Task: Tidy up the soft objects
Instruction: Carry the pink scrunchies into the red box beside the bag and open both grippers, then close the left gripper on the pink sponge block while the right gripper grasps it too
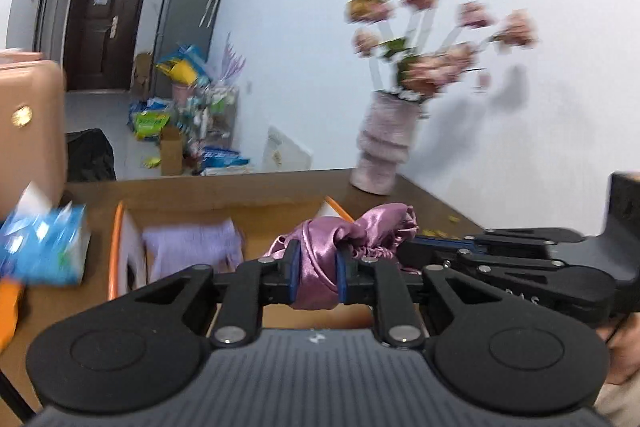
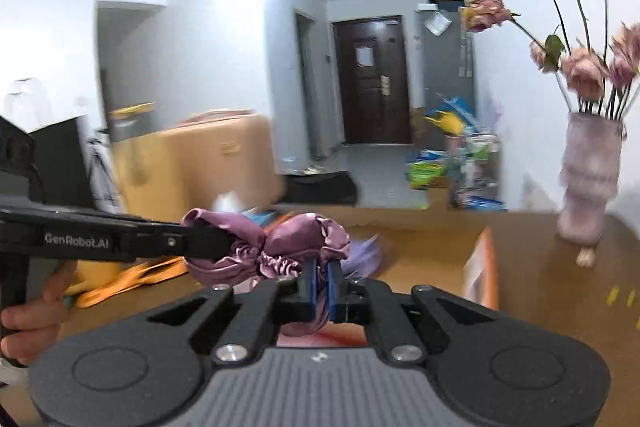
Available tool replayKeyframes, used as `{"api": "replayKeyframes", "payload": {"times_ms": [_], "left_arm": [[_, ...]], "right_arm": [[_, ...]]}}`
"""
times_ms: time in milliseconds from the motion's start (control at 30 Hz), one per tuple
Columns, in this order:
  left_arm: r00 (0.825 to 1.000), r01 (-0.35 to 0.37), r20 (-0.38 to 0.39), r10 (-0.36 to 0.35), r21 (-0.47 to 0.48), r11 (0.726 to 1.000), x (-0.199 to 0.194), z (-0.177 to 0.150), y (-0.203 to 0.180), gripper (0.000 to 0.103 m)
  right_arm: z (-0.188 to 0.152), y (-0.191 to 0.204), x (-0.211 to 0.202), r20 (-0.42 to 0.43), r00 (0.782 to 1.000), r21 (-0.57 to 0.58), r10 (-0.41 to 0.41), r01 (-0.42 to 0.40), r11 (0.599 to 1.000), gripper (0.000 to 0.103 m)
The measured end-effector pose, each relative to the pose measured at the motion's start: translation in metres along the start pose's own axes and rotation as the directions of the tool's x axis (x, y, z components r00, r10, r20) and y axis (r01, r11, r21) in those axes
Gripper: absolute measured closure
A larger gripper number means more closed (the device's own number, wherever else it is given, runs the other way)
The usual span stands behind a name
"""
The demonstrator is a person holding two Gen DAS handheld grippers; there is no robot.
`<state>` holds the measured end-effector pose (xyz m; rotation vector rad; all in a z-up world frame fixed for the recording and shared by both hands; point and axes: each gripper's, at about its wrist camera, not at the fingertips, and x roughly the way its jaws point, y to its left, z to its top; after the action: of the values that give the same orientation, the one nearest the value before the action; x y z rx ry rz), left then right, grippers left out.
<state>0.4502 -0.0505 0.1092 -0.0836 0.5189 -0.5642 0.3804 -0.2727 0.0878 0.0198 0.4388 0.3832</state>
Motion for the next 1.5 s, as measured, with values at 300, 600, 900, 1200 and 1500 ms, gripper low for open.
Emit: {"api": "replayKeyframes", "payload": {"times_ms": [300,600,900,1200,1500], "left_arm": [[0.932,-0.181,-0.319,0.173,0.005,0.983,0.223,0.024,0.060,0.085],[0.944,-0.174,-0.270,0.187,0.072,0.982,0.200,0.027,0.059,0.047],[0.960,-0.264,-0.059,0.273,0.123,0.957,0.057,0.070,0.019,0.030],[0.944,-0.329,0.029,0.328,0.122,0.937,-0.050,0.068,-0.027,0.025],[0.898,-0.426,0.182,0.401,0.127,0.896,-0.143,-0.045,-0.073,0.018]], "right_arm": [[0.046,-0.106,0.219,-0.380,0.916,0.036,-0.125,0.150,0.988,0.095],[0.045,-0.109,0.265,-0.487,0.864,0.006,-0.127,0.148,0.989,0.063],[0.100,-0.092,0.123,-0.288,0.945,-0.007,-0.154,0.158,0.987,0.046],[0.119,-0.040,-0.016,-0.143,0.973,-0.089,-0.179,0.168,0.982,0.038],[0.034,-0.005,-0.124,0.045,0.992,-0.049,-0.118,0.120,0.992,0.031]]}}
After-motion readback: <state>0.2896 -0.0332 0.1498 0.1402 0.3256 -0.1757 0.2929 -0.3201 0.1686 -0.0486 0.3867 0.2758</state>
